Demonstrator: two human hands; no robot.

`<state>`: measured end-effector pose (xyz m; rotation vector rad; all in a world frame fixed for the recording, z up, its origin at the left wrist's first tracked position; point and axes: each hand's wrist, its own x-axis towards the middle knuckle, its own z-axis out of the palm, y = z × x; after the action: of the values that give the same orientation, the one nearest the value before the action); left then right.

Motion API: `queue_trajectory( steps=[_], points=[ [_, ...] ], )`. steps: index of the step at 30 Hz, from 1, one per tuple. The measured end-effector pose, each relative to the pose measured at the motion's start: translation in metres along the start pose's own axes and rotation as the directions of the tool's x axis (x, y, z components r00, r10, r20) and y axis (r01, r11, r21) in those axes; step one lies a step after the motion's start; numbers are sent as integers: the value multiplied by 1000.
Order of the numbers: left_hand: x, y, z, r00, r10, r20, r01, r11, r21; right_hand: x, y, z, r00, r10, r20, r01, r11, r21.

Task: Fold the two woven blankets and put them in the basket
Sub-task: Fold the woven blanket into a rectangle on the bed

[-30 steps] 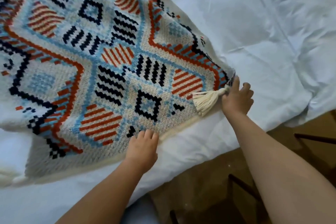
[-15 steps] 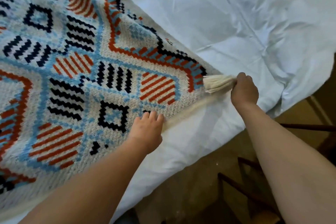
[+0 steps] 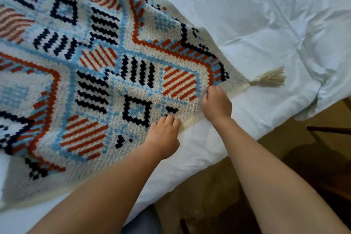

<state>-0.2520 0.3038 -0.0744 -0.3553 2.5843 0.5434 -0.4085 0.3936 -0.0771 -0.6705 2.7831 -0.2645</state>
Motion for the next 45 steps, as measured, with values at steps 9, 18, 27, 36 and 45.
queue_trajectory(
  steps=[9, 18, 27, 36, 45],
  points=[
    [-94, -119, 8, 957, -258, -131, 239, 961, -141, -70, -157, 56, 932, -288, 222, 287, 957, 37],
    [-261, -259, 68, 684, -715, -144, 638, 683, -356, -202, -282, 109, 783, -506, 363, 519, 852, 68],
    [-292, -257, 85, 784, -484, -389, 354, 863, -359, -270, -335, 145, 660, -590, 466, 711, 690, -133],
    [-368, -232, 146, 853, -511, -109, 418, 793, -443, -347, -322, 161, 508, -627, 591, 797, 602, -46],
    [-355, -230, 117, 806, -576, -136, 536, 808, -244, -322, -324, 134, 490, -608, 625, 710, 694, 118]
  ],
)
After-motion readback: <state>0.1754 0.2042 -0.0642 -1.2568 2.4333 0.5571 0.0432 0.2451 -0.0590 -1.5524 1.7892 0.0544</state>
